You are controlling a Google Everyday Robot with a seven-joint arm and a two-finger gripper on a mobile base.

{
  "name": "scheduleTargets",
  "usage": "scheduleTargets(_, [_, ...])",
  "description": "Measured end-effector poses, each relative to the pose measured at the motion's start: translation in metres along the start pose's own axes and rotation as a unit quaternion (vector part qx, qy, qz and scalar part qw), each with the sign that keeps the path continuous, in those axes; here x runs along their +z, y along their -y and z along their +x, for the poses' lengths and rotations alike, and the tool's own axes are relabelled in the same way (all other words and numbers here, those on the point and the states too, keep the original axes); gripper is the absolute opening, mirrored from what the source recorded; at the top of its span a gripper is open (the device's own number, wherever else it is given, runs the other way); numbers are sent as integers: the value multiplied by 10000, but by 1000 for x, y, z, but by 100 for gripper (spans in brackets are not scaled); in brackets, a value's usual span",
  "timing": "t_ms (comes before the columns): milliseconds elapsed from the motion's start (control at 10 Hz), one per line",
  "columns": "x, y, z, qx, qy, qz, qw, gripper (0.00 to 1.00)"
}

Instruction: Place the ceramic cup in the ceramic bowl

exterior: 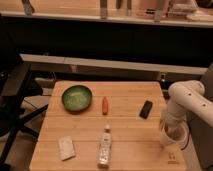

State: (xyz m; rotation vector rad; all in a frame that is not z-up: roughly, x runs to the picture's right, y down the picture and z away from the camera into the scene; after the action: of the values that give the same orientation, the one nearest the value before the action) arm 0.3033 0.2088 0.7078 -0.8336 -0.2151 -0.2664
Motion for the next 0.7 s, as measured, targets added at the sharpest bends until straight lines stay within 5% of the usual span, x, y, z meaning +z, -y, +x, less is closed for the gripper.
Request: scheduleTargets(700, [-25, 22, -14, -137, -139, -40, 9998, 0])
